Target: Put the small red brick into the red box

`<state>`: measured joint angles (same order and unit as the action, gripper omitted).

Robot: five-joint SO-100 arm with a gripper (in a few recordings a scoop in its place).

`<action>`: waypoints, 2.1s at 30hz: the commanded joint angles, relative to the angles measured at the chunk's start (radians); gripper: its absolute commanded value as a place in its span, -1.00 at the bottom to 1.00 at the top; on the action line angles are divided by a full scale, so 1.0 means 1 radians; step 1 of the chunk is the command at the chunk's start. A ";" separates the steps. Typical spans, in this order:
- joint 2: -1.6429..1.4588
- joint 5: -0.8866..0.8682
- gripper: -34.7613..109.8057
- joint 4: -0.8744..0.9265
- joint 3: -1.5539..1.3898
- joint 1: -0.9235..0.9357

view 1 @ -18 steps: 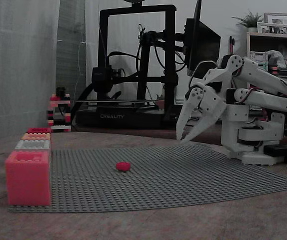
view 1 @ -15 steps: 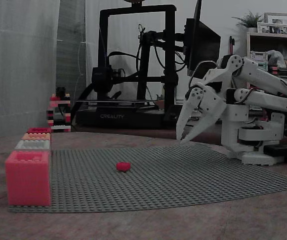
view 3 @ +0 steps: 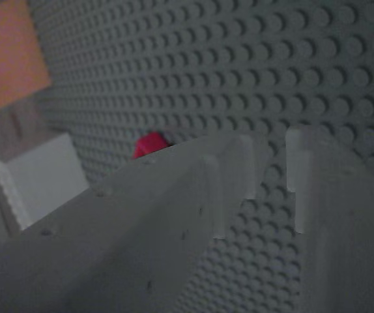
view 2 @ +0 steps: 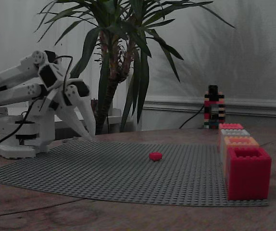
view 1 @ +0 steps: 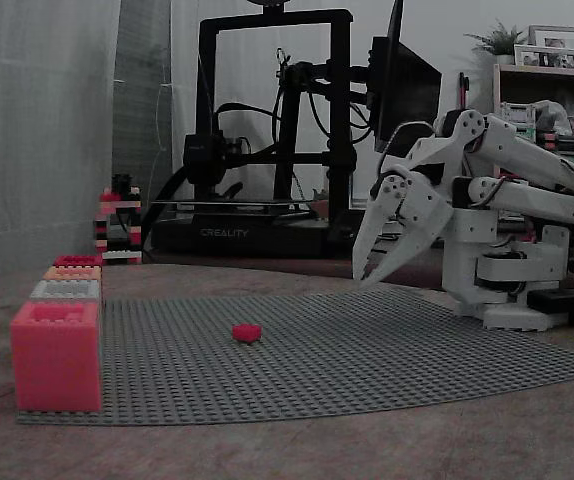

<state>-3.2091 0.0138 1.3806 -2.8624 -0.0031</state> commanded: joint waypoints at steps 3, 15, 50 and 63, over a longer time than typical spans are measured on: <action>0.023 0.000 -0.52 -0.040 0.006 -0.017; 0.733 0.258 -0.52 -0.325 0.423 -0.021; 1.707 0.853 -0.29 -0.089 1.230 -0.170; 1.778 0.815 -0.24 -0.144 1.247 -0.175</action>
<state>-1.4082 0.8237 1.2487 -1.6751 -0.1641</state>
